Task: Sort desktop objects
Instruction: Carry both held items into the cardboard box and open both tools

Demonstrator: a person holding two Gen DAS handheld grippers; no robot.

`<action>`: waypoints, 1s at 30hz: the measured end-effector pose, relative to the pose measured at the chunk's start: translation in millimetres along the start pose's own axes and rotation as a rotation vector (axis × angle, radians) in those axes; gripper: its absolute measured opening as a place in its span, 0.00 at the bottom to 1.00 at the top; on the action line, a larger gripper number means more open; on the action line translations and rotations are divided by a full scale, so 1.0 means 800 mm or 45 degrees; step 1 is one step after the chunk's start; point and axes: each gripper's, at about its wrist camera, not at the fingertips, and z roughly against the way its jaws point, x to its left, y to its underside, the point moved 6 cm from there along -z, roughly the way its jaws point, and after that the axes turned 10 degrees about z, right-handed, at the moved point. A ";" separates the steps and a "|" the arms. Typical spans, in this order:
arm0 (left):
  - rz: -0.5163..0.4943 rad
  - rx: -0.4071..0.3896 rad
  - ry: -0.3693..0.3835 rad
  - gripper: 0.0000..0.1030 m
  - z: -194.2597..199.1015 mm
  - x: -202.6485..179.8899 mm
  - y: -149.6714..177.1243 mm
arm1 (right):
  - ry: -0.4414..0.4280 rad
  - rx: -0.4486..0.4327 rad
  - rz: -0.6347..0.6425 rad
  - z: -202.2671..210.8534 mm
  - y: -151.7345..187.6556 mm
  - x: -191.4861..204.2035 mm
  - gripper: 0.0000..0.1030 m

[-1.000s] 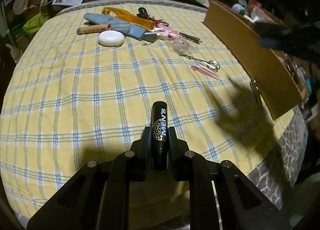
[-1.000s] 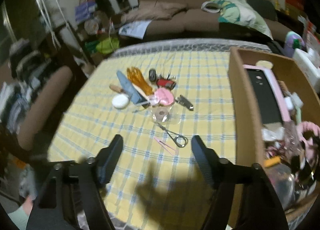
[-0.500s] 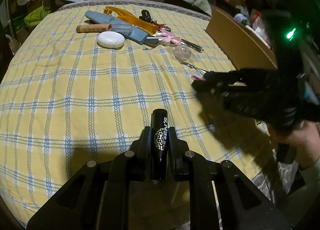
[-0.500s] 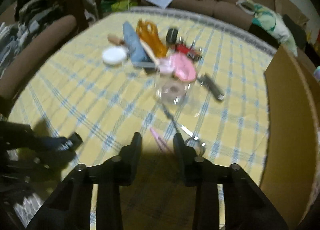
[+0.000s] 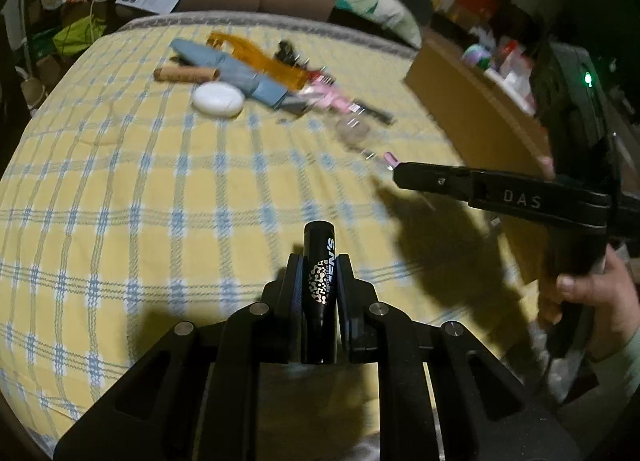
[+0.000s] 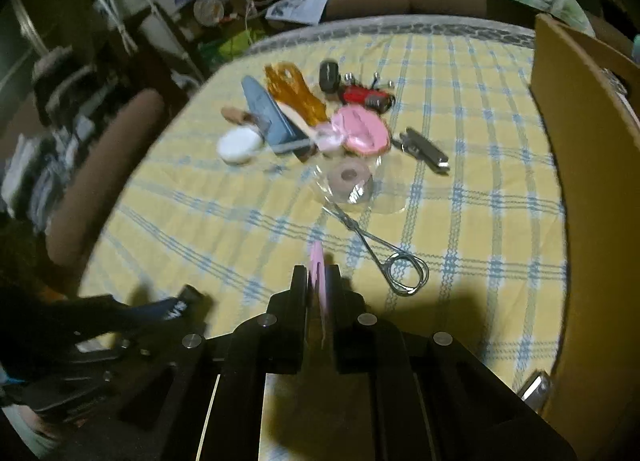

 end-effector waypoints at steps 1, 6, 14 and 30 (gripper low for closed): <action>0.000 -0.016 0.022 0.14 0.007 -0.008 -0.004 | -0.010 -0.027 -0.015 0.011 -0.004 0.002 0.08; -0.015 -0.069 0.159 0.14 0.032 -0.072 -0.028 | 0.038 -0.171 -0.077 0.094 -0.025 -0.009 0.08; -0.115 -0.046 0.274 0.14 0.010 -0.204 -0.051 | 0.244 -0.255 -0.257 0.202 -0.003 -0.099 0.08; -0.272 0.072 0.242 0.15 -0.098 -0.355 -0.026 | 0.378 -0.147 -0.526 0.248 0.090 -0.240 0.11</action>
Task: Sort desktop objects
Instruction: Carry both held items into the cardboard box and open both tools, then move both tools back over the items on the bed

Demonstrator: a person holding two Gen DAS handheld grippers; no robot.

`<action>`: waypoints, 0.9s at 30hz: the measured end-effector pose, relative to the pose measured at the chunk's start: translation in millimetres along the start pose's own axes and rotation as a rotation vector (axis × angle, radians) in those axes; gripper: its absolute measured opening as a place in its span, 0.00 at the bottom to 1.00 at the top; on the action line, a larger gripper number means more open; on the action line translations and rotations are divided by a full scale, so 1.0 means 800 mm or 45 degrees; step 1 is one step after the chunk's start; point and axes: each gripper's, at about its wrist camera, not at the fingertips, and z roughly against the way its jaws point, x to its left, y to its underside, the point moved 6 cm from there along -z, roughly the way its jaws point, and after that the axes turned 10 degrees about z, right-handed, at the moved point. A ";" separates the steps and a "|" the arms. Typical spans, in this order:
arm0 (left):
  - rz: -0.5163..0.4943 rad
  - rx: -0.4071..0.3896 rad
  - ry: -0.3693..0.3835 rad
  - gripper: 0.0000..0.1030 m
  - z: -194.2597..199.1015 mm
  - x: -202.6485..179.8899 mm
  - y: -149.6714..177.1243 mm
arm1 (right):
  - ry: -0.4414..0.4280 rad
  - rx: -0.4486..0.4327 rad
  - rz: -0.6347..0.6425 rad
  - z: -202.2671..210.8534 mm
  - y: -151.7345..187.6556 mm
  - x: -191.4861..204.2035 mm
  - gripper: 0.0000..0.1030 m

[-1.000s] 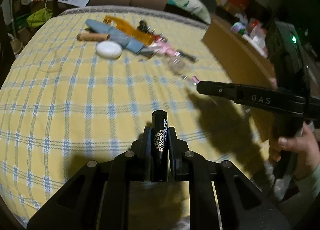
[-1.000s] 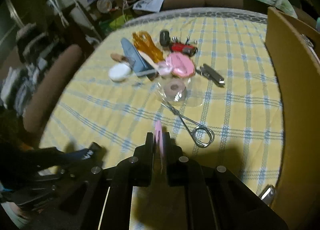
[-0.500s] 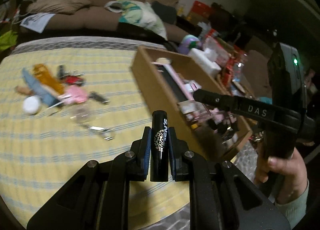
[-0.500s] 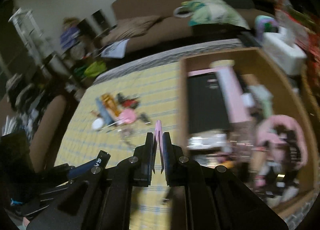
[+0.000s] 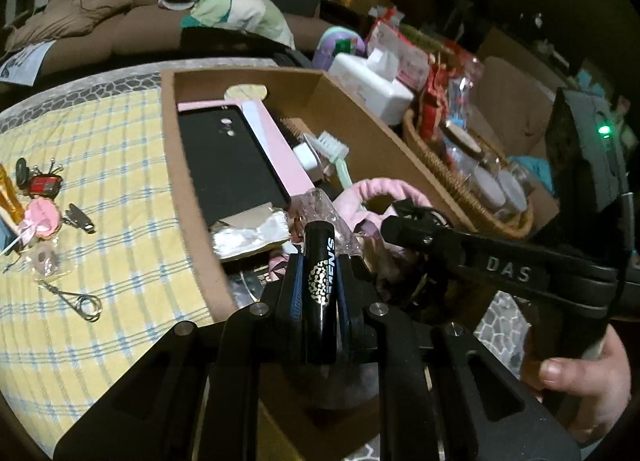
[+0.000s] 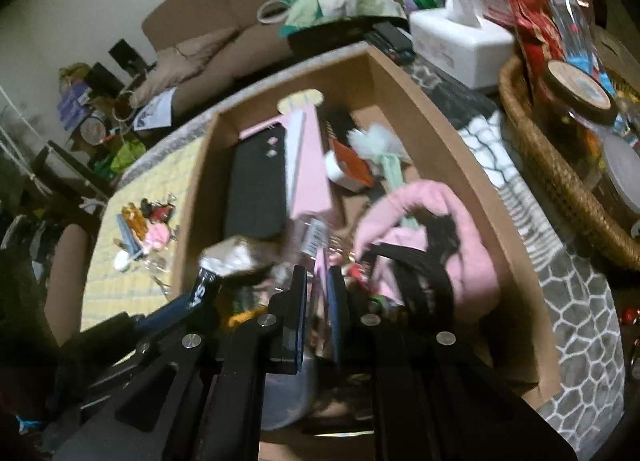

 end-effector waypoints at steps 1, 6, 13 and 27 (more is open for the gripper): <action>-0.001 0.009 -0.005 0.15 -0.004 0.000 0.000 | 0.005 0.004 -0.007 0.000 0.001 -0.005 0.11; 0.036 -0.035 0.027 0.39 0.024 0.009 -0.008 | -0.009 -0.048 -0.001 0.017 -0.006 -0.001 0.27; 0.076 -0.169 -0.056 0.58 0.111 0.080 -0.021 | -0.078 -0.128 0.039 0.041 -0.022 0.037 0.47; 0.344 -0.166 -0.324 0.61 0.171 0.316 0.024 | -0.241 -0.128 0.260 0.008 -0.039 0.197 0.57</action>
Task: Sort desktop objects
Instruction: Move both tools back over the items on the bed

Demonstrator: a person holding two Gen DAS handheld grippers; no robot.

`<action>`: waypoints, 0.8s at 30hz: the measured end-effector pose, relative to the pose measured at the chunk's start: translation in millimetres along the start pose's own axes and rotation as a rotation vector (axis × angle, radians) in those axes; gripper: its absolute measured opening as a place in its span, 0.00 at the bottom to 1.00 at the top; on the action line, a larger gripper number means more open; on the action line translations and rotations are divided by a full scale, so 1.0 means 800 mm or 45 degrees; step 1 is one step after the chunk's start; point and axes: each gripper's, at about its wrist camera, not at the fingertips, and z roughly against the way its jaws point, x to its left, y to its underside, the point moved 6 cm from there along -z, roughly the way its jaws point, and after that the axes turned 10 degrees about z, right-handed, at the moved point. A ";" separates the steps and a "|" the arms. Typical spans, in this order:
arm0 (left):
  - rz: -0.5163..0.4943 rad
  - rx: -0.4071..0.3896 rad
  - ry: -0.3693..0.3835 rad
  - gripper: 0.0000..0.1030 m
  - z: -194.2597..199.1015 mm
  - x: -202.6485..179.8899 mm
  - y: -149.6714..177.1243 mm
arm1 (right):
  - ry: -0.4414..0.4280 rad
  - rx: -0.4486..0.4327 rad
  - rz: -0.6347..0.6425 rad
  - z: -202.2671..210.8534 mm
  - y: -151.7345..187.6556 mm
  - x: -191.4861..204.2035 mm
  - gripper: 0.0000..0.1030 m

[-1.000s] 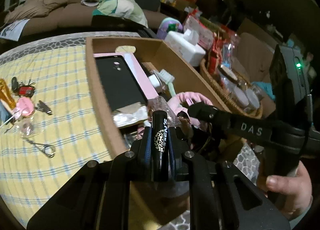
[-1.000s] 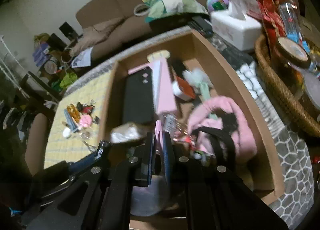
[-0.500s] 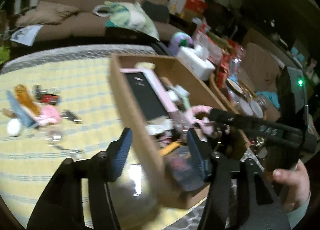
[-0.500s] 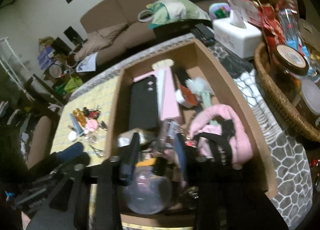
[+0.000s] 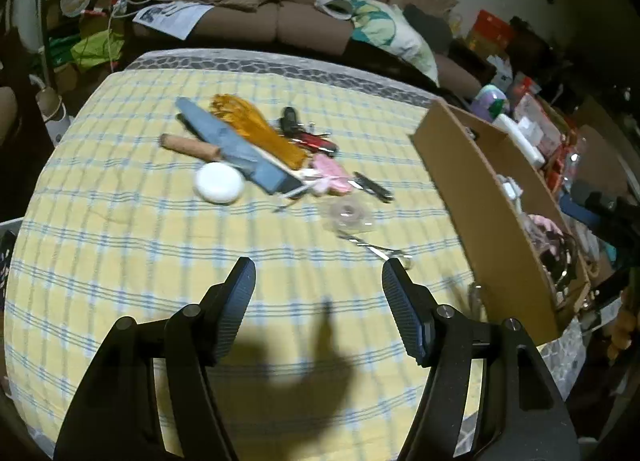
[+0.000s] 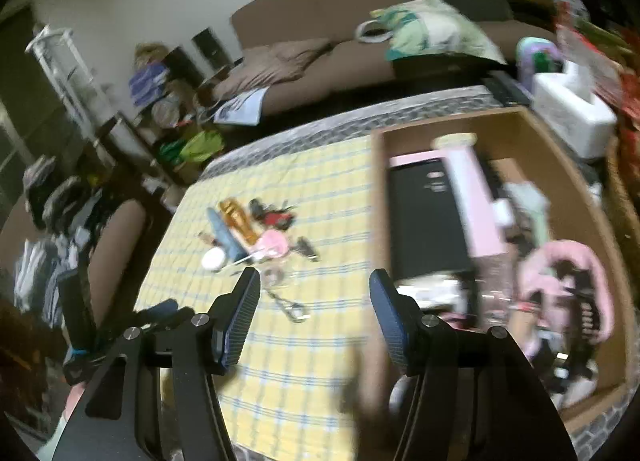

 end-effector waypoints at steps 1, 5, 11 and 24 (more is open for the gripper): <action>0.009 -0.006 -0.007 0.61 0.001 0.011 -0.003 | -0.008 0.018 0.023 -0.012 0.000 0.012 0.57; 0.026 -0.032 -0.045 0.61 0.001 0.044 -0.017 | -0.026 0.093 0.134 -0.062 0.007 0.062 0.57; 0.021 -0.072 -0.101 0.61 -0.015 0.086 -0.037 | 0.000 0.180 0.272 -0.140 0.022 0.101 0.57; -0.320 -0.067 -0.162 0.61 -0.117 0.056 -0.072 | 0.129 0.242 0.305 -0.248 0.033 0.077 0.57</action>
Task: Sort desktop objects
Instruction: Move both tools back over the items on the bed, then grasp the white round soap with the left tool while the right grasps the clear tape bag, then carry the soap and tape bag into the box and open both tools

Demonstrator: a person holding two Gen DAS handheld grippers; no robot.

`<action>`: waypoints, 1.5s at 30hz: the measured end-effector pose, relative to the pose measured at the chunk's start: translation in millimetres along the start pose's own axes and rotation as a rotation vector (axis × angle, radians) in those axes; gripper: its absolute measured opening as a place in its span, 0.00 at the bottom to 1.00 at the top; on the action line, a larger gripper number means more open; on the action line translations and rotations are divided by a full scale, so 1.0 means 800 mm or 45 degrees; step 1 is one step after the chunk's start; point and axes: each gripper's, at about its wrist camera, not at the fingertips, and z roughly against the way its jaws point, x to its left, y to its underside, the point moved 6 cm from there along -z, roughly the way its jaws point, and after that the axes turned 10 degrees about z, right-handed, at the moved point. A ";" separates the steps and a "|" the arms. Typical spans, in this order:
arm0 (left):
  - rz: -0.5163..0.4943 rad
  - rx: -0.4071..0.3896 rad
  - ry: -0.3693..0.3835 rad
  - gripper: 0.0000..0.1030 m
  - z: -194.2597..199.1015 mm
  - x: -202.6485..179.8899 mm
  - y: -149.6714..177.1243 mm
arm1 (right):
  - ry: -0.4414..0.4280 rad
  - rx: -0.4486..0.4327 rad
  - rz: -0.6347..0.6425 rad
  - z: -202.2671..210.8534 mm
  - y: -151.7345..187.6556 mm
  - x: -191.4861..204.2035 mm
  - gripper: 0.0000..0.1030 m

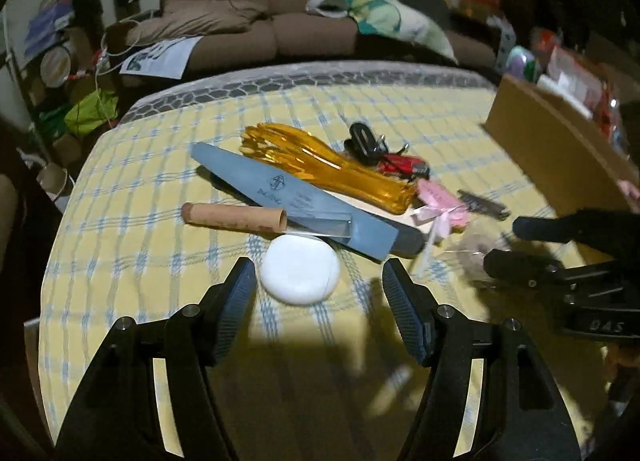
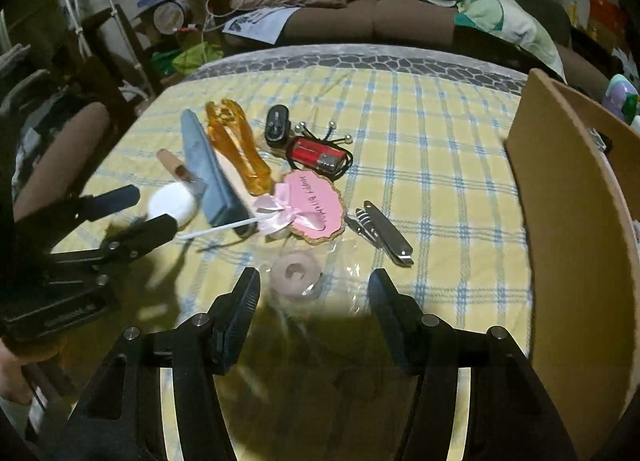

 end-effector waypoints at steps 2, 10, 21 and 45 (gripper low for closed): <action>0.016 0.033 0.009 0.61 -0.014 0.005 0.001 | 0.008 0.001 0.000 -0.010 -0.001 -0.003 0.57; 0.017 0.049 0.034 0.61 -0.029 0.013 0.000 | 0.021 -0.003 0.101 -0.028 -0.004 0.019 0.57; 0.090 0.031 0.047 0.43 -0.013 0.019 0.003 | -0.004 -0.033 0.127 -0.020 -0.007 0.037 0.29; -0.038 -0.056 0.435 0.43 0.180 -0.254 -0.006 | 0.129 -0.242 -0.315 0.260 0.075 -0.167 0.28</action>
